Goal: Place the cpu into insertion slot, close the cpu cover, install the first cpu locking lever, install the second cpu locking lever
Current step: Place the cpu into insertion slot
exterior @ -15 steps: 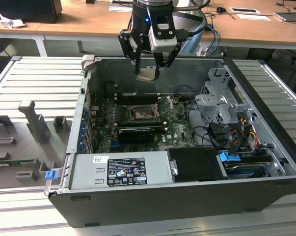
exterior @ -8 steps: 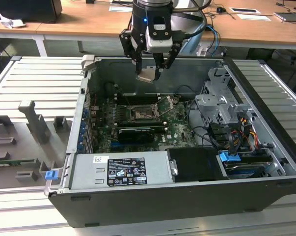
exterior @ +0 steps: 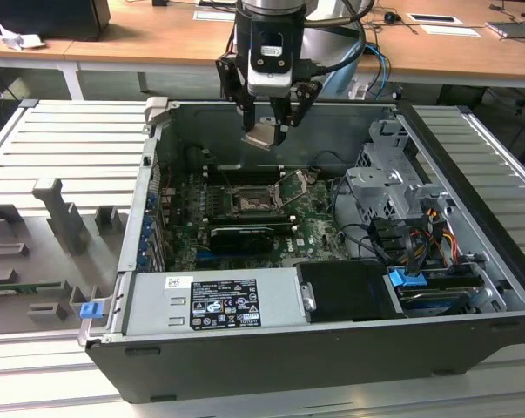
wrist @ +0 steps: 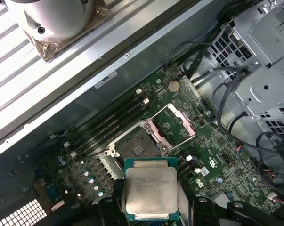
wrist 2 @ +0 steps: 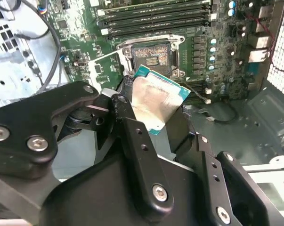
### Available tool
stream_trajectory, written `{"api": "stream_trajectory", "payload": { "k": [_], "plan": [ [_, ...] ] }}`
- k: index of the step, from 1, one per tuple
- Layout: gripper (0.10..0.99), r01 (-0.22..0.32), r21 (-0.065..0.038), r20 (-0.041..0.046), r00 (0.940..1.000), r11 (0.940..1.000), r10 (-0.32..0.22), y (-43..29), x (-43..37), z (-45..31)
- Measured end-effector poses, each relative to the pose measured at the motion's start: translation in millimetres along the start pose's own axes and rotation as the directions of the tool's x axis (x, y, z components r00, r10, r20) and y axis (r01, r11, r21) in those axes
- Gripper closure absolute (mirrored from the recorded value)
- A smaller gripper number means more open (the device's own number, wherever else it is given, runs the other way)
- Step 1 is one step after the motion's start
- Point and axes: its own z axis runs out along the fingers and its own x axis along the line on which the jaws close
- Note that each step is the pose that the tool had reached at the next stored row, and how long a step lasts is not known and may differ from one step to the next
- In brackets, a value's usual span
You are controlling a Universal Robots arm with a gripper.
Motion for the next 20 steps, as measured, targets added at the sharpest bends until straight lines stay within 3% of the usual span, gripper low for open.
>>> {"api": "stream_trajectory", "payload": {
  "k": [5, 7, 11, 15, 17, 20],
  "plan": [
    [0.561, -0.111, -0.003, 0.0098, 0.9938, 0.9938, 0.111, -0.3, -0.1, 3.2],
    [0.561, -0.168, -0.004, 0.0148, 0.9856, 0.9857, 0.168, -0.4, -0.1, 4.8],
    [0.561, -0.284, -0.008, 0.0255, 0.9585, 0.9588, 0.284, -0.7, -0.2, 8.0],
    [0.561, -0.337, -0.01, 0.0308, 0.9411, 0.9416, 0.337, -0.9, -0.2, 10.4],
    [0.561, -0.382, -0.012, 0.0344, 0.9232, 0.9239, 0.383, -1.2, -0.3, 13.1],
    [0.561, -0.428, -0.014, 0.0376, 0.9031, 0.9039, 0.428, -1.4, -0.3, 16.0]
  ]
}}
